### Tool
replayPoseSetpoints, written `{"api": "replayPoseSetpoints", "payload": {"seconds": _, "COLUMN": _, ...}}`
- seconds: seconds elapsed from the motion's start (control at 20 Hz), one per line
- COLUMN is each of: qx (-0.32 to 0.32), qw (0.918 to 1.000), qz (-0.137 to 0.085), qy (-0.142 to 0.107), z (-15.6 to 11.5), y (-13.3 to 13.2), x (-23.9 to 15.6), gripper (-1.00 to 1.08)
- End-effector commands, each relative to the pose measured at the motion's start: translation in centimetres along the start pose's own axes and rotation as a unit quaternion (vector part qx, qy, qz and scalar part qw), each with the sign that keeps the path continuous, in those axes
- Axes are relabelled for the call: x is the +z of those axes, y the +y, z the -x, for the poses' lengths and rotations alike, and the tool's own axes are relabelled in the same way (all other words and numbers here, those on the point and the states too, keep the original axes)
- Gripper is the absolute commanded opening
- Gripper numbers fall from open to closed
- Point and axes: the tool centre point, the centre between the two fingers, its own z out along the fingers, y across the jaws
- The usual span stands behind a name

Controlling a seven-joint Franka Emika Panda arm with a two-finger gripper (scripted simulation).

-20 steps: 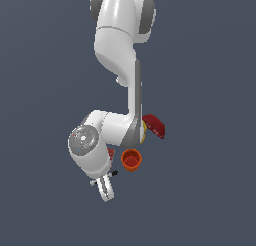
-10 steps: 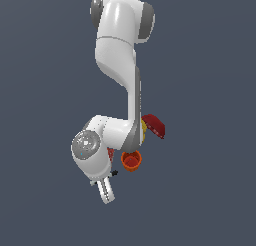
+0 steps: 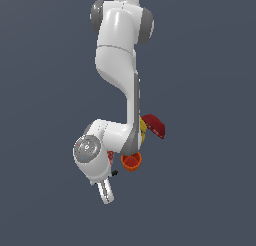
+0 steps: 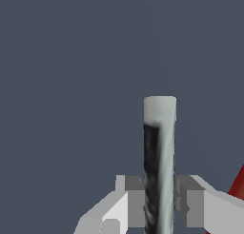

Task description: Pick up a designated object from a clutter of objects.

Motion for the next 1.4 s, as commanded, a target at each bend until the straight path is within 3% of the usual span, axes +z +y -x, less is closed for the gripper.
{"api": "replayPoseSetpoints", "payload": {"seconds": 0.0, "qx": -0.002, "qw": 1.0, "qz": 0.004, "qy": -0.004, "z": 0.5, "y": 0.1, "x": 0.6, "gripper": -1.0}}
{"api": "replayPoseSetpoints", "payload": {"seconds": 0.75, "qx": 0.0, "qw": 1.0, "qz": 0.001, "qy": -0.001, "z": 0.8, "y": -0.1, "x": -1.4, "gripper": -1.0}}
{"api": "replayPoseSetpoints", "payload": {"seconds": 1.35, "qx": 0.0, "qw": 1.0, "qz": 0.001, "qy": -0.002, "z": 5.4, "y": -0.8, "x": -10.4, "gripper": -1.0}}
